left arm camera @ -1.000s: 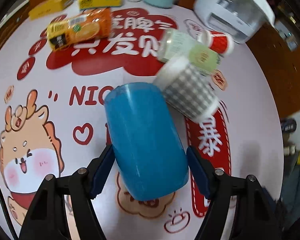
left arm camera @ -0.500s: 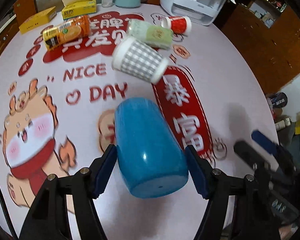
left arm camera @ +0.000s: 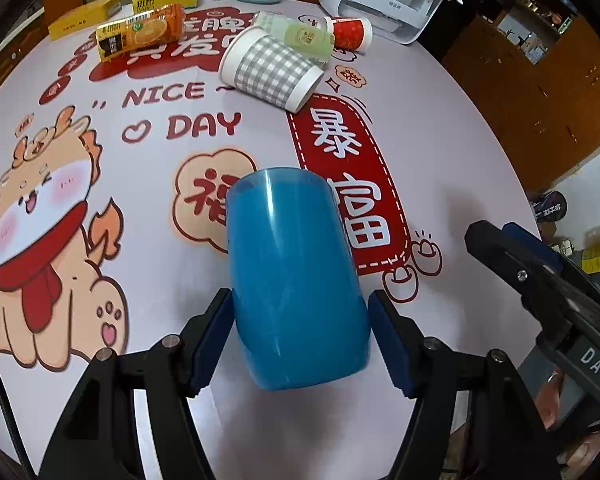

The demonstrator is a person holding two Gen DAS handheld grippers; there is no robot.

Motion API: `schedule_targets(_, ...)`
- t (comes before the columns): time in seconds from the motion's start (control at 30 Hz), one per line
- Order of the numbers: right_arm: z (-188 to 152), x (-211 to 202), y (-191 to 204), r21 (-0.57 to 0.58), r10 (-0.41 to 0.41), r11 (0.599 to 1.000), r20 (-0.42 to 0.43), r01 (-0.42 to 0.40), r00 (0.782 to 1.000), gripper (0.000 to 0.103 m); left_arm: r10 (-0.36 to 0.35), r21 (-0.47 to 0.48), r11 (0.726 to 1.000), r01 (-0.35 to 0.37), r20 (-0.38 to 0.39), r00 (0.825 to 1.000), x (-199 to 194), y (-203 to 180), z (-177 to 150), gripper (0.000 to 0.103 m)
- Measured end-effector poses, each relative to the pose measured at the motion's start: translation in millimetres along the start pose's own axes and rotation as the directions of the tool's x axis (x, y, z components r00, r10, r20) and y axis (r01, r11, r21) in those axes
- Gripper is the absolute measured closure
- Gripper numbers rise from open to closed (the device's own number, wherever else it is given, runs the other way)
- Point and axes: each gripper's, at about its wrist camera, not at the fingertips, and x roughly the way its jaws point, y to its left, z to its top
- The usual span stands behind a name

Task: Flip cup upright
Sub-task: 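Lift the blue cup with the left tool and rotate it upright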

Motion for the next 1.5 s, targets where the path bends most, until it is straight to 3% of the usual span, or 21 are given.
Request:
schedule_targets(0.7, -4.4, 5.4, 1.5, 0.001, 0.015, 1.0, -0.047, -0.015, 0.999, 0.03, -0.018, -0.039, 0.999, 0.015, -0.072, 0.997, 10.3, 4.4, -2.6, 0.033)
schedule_targets(0.93, -6.1, 8.6, -1.5, 0.044, 0.097, 0.995, -0.082, -0.094, 0.992, 0.03, -0.018, -0.02, 1.0, 0.016, -0.09, 0.996, 2.0, 7.5, -5.6, 0.03)
schedule_targets(1.2, -8.2, 17.7, 3.1, 0.083, 0.233, 0.971, -0.135, -0.224, 0.963, 0.03, -0.028, -0.03, 0.999, 0.026, -0.06, 0.998, -22.7, 23.4, -11.7, 0.029)
schedule_targets(1.5, -10.0, 31.3, 17.5, 0.114, 0.369, 0.929, -0.202, -0.352, 0.907, 0.03, -0.028, -0.06, 0.998, 0.027, -0.027, 0.999, -40.8, 45.6, -13.1, 0.029)
